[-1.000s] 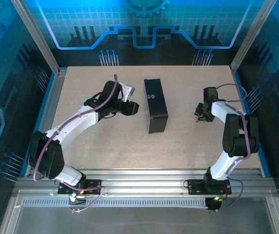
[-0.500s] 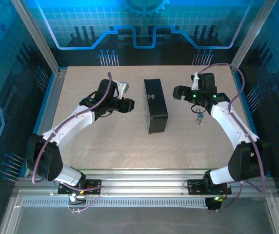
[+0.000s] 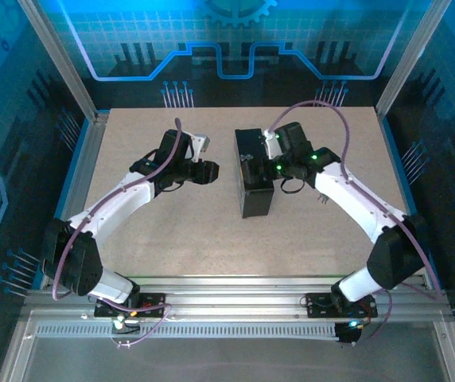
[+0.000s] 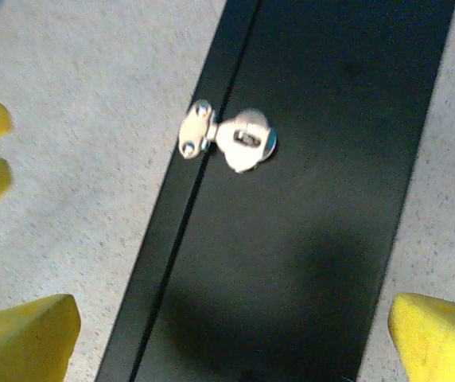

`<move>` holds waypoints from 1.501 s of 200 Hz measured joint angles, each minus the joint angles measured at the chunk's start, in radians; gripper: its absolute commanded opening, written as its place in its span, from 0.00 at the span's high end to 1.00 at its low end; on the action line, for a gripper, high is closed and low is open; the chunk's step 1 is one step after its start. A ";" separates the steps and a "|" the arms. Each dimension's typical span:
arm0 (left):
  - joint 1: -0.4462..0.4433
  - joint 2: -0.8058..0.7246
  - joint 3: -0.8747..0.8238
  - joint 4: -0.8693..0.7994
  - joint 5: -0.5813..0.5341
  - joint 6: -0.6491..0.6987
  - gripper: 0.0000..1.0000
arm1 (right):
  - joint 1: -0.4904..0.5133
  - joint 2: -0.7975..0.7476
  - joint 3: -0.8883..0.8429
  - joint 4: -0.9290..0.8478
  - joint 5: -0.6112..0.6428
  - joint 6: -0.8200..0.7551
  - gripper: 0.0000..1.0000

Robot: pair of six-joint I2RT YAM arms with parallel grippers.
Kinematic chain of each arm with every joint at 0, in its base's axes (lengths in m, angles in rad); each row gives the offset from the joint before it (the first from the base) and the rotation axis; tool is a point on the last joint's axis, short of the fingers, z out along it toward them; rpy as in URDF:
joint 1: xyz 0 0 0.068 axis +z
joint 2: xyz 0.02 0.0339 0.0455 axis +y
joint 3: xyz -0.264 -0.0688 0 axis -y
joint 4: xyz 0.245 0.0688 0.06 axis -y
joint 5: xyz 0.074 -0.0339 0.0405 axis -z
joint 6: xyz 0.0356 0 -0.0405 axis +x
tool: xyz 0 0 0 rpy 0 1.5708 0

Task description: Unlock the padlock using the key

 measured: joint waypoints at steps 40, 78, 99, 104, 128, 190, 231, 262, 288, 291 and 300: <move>0.000 0.000 0.000 -0.011 -0.003 0.000 0.45 | 0.059 0.080 0.067 -0.070 0.074 -0.014 0.00; 0.000 0.000 -0.005 -0.014 -0.006 0.000 0.45 | 0.103 0.132 0.129 -0.113 0.142 -0.009 0.00; 0.000 0.000 -0.005 -0.015 -0.011 0.001 0.45 | 0.107 0.149 0.129 -0.116 0.158 -0.001 0.05; 0.000 0.000 -0.005 -0.015 -0.011 0.001 0.45 | 0.106 0.149 0.127 -0.115 0.156 0.005 0.07; 0.000 0.000 -0.005 -0.018 -0.018 0.001 0.45 | 0.080 0.124 0.076 -0.050 0.100 0.032 0.13; 0.000 0.005 -0.005 -0.016 -0.018 -0.002 0.45 | -0.178 0.059 -0.206 0.378 -0.378 0.283 0.10; 0.003 0.112 0.002 0.012 -0.071 -0.058 0.44 | -0.188 0.162 -0.221 0.488 -0.560 0.370 0.08; 0.021 0.218 0.007 0.021 -0.154 -0.130 0.44 | -0.188 0.225 -0.221 0.534 -0.638 0.401 0.07; 0.033 0.239 0.007 0.050 -0.210 -0.157 0.43 | -0.188 0.259 -0.209 0.544 -0.664 0.407 0.06; 0.034 0.241 0.007 0.053 -0.214 -0.159 0.43 | -0.188 0.263 -0.205 0.543 -0.666 0.407 0.06; 0.037 0.249 0.007 0.066 -0.225 -0.162 0.43 | -0.186 0.284 -0.183 0.529 -0.667 0.396 0.04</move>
